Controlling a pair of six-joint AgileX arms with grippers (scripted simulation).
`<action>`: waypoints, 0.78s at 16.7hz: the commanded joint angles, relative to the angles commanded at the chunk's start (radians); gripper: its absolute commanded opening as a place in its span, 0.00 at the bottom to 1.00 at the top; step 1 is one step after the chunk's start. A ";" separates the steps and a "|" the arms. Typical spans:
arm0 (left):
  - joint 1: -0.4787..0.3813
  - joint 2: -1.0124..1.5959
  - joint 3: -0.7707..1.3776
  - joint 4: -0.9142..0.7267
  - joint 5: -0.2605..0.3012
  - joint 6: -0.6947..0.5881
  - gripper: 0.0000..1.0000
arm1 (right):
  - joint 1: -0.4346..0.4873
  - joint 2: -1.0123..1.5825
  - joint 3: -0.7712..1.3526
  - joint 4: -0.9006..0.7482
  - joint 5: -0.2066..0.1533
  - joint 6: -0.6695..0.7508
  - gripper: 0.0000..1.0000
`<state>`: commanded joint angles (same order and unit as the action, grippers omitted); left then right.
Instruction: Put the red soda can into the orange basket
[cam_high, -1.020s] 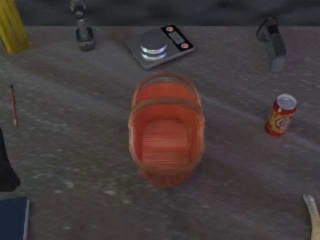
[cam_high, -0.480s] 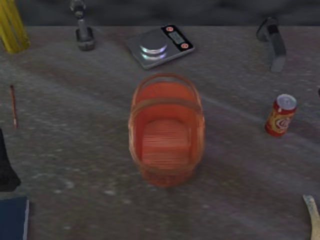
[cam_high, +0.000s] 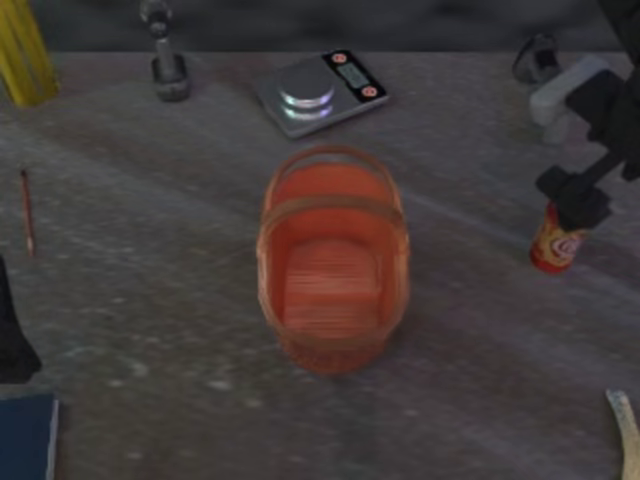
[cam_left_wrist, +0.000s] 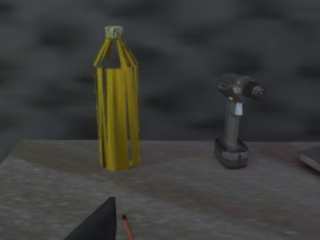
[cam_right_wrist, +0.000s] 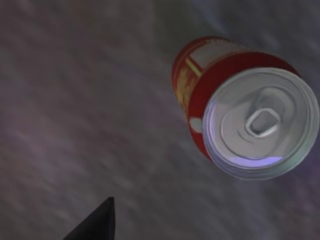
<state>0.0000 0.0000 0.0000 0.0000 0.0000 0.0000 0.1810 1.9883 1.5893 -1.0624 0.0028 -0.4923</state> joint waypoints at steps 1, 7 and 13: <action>0.000 0.000 0.000 0.000 0.000 0.000 1.00 | 0.006 0.057 0.053 -0.029 0.000 -0.015 1.00; 0.000 0.000 0.000 0.000 0.000 0.000 1.00 | 0.020 0.200 0.194 -0.102 0.001 -0.055 1.00; 0.000 0.000 0.000 0.000 0.000 0.000 1.00 | 0.017 0.203 0.178 -0.082 0.001 -0.056 1.00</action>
<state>0.0000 0.0000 0.0000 0.0000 0.0000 0.0000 0.1984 2.1912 1.7675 -1.1449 0.0035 -0.5481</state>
